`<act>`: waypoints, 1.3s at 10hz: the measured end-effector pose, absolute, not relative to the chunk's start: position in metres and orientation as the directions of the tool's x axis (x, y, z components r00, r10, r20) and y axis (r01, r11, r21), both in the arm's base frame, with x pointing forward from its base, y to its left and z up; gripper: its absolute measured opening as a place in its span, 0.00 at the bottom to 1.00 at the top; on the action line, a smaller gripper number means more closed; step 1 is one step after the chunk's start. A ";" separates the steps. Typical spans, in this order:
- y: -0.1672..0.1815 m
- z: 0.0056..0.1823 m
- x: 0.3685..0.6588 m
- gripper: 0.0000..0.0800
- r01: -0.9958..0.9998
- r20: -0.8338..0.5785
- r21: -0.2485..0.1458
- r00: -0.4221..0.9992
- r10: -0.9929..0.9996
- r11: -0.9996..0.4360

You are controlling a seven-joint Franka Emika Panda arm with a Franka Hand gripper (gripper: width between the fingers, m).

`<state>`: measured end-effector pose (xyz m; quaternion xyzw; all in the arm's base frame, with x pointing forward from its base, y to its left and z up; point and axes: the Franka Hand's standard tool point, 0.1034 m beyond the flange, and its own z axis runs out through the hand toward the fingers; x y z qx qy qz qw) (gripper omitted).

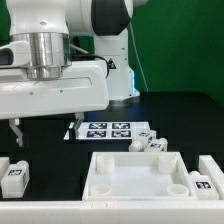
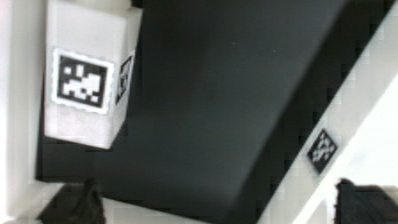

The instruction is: Assemble one leg

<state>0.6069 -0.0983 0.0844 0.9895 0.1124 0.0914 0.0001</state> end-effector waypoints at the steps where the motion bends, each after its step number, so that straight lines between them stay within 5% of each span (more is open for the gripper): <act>1: -0.103 0.084 0.621 0.81 0.170 0.197 0.014 0.966 0.169 -0.985; 13: -0.136 0.053 0.626 0.81 0.307 0.175 0.049 0.934 0.311 -0.951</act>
Offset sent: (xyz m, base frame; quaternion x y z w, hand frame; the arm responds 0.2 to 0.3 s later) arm 0.0093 0.0063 -0.0123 0.0231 0.0239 -0.0555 0.9979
